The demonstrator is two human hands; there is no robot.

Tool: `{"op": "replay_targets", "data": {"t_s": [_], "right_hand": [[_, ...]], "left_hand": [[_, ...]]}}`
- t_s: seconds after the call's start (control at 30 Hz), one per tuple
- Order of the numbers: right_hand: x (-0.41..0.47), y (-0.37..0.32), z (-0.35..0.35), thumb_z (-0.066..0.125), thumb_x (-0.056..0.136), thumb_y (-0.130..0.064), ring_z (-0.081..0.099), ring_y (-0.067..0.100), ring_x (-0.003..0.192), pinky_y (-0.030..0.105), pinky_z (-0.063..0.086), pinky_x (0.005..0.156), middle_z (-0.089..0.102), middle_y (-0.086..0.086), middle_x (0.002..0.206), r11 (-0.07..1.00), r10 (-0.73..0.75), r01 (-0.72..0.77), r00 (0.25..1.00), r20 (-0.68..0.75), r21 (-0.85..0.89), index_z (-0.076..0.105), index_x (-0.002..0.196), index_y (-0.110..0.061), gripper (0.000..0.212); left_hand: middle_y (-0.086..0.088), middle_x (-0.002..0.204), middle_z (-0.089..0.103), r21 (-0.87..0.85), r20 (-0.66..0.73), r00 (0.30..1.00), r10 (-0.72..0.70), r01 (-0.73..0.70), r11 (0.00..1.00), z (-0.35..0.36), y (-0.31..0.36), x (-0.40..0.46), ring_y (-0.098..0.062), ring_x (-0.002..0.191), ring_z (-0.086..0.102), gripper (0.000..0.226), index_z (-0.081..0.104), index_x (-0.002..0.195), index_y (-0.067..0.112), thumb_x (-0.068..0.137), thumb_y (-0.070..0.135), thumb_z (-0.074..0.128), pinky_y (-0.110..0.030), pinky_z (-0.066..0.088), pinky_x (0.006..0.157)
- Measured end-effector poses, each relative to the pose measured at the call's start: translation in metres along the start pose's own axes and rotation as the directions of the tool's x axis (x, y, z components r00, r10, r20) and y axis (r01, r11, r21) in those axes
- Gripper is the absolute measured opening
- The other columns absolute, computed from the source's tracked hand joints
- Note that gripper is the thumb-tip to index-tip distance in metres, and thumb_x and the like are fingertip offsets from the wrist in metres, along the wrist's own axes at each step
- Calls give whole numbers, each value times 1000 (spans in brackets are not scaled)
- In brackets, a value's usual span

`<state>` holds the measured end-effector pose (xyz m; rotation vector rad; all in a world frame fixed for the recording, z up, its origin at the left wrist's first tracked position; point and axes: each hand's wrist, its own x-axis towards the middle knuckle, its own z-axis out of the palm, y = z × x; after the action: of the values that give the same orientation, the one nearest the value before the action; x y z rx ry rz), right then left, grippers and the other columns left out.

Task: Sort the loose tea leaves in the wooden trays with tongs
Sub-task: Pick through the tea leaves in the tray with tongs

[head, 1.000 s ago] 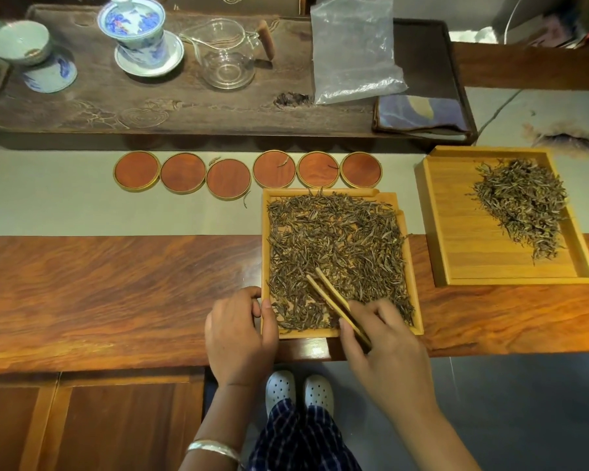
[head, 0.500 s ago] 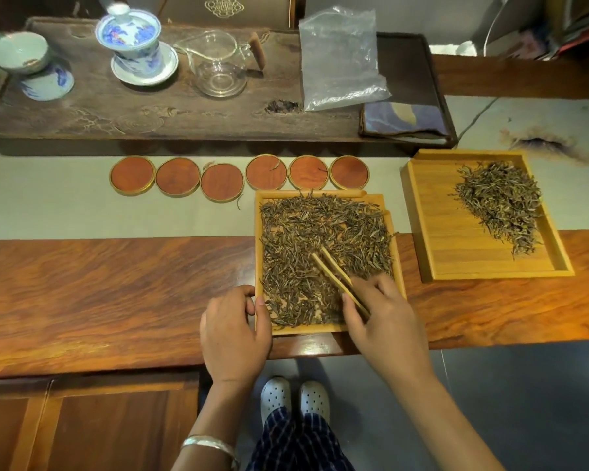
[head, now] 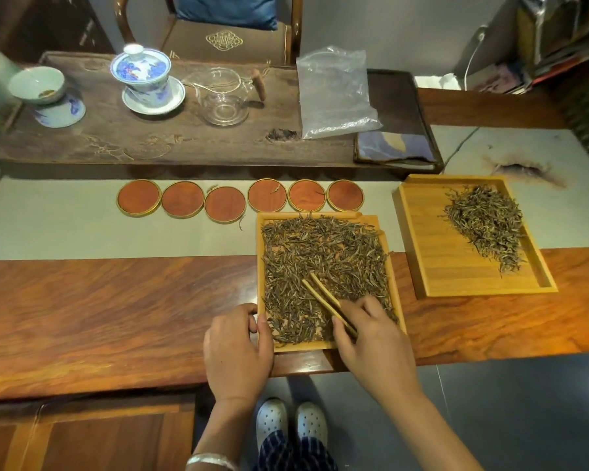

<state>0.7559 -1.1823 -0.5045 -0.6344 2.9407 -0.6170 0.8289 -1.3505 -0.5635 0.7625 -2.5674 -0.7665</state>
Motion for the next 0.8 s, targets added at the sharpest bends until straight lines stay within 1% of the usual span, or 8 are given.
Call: {"op": "replay_targets", "data": {"t_s": [0.2, 0.4, 0.5, 0.57, 0.63, 0.7, 0.77, 0.8], "right_hand": [[0, -2, 1, 68, 85, -23, 58, 11, 62, 16, 37, 46, 55, -2, 85, 1000, -18, 18, 999, 40, -11, 69, 105, -13, 23], [22, -4, -19, 68, 84, -24, 58, 12, 72, 20, 43, 53, 58, -3, 90, 997, -4, 9, 998, -58, 79, 68, 107, -13, 25], [71, -9, -41, 63, 84, -27, 54, 11, 78, 20, 39, 60, 56, -6, 88, 993, -80, 87, 992, -93, 75, 67, 108, -15, 27], [120, -16, -54, 59, 87, -28, 52, 12, 83, 24, 39, 67, 55, -6, 90, 980, -180, 183, 983, -48, 74, 66, 112, -17, 28], [173, -27, -59, 58, 90, -28, 52, 15, 88, 27, 40, 74, 56, -3, 93, 957, -289, 288, 957, 15, 33, 64, 116, -18, 29], [219, -35, -55, 59, 89, -26, 53, 19, 88, 30, 40, 74, 56, -2, 90, 928, -371, 372, 927, 60, -18, 65, 110, -17, 23], [253, -43, -44, 60, 88, -23, 55, 20, 87, 34, 45, 74, 59, 0, 92, 911, -411, 413, 907, 95, -6, 64, 107, -15, 21], [266, -45, -38, 61, 88, -22, 56, 20, 88, 36, 48, 75, 61, 1, 95, 909, -415, 416, 904, 107, 9, 63, 108, -15, 21]], "left_hand": [[25, 64, 27, 18, 33, 999, -35, 34, 999, 1, 0, -1, -9, 66, 30, 32, 35, 79, 34, 83, 19, 63, -29, 30, 65], [20, 61, 28, 34, 88, 994, -69, 66, 997, -5, 4, -1, -11, 64, 32, 17, 56, 79, 20, 77, 15, 71, -31, 34, 64], [15, 61, 41, 28, 181, 979, -94, 90, 996, -11, 6, 3, -21, 65, 51, 11, 61, 83, 21, 77, 17, 70, -35, 39, 62], [13, 57, 47, -8, 233, 968, -93, 97, 995, -15, 8, 8, -19, 64, 56, 8, 63, 84, 25, 78, 20, 67, -33, 38, 59], [11, 50, 47, -27, 243, 968, -69, 78, 997, -19, 7, 15, -12, 54, 54, 5, 61, 80, 29, 77, 24, 62, -29, 38, 49], [11, 46, 47, -43, 276, 960, -58, 73, 996, -19, 4, 21, -8, 47, 52, 9, 54, 73, 37, 74, 29, 58, -23, 36, 41], [10, 46, 48, -20, 277, 958, -79, 88, 996, -14, 1, 21, -6, 44, 47, 17, 44, 68, 44, 71, 33, 56, -14, 28, 39], [11, 48, 48, -4, 258, 962, -93, 97, 995, -12, 1, 20, -5, 44, 45, 15, 45, 69, 44, 71, 34, 56, -13, 28, 41]]}}
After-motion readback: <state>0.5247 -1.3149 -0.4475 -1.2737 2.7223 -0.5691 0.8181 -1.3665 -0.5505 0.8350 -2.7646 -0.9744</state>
